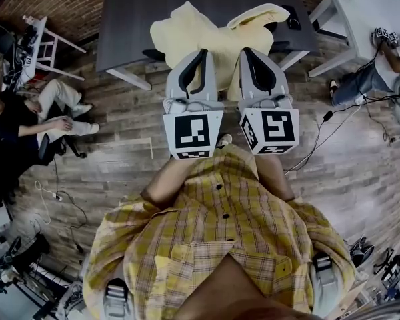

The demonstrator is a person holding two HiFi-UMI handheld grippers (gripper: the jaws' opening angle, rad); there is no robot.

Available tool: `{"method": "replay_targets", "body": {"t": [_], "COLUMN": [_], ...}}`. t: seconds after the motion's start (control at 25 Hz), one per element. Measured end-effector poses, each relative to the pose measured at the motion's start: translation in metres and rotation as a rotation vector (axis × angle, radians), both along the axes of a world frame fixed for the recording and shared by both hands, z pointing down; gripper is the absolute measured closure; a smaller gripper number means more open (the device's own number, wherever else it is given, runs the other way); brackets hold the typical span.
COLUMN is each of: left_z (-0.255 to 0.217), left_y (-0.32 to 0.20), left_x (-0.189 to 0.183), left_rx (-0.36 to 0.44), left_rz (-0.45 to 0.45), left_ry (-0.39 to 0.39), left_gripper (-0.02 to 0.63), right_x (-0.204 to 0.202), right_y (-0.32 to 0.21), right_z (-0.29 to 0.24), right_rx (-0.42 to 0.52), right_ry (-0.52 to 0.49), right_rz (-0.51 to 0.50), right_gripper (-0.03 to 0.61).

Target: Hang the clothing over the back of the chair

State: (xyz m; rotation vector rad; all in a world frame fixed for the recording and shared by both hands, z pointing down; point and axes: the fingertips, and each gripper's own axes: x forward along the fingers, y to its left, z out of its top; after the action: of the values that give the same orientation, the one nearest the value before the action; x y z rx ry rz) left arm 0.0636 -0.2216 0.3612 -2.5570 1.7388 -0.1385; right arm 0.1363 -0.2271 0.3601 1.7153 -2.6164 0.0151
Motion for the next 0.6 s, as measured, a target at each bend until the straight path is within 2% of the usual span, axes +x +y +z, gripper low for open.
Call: {"method": "replay_targets", "body": {"t": [0.6], "left_z": [0.0076], "left_y": [0.0043], "left_x": [0.0036], "left_rx": [-0.001], "left_rz": [-0.007], "left_ry": [0.005], "left_gripper": [0.612], "right_x": [0.0022], "right_y": [0.0030], "right_z": [0.0097], "right_rx": [-0.007], "right_ry": [0.009], "right_rz": [-0.005], "right_gripper": [0.572]}}
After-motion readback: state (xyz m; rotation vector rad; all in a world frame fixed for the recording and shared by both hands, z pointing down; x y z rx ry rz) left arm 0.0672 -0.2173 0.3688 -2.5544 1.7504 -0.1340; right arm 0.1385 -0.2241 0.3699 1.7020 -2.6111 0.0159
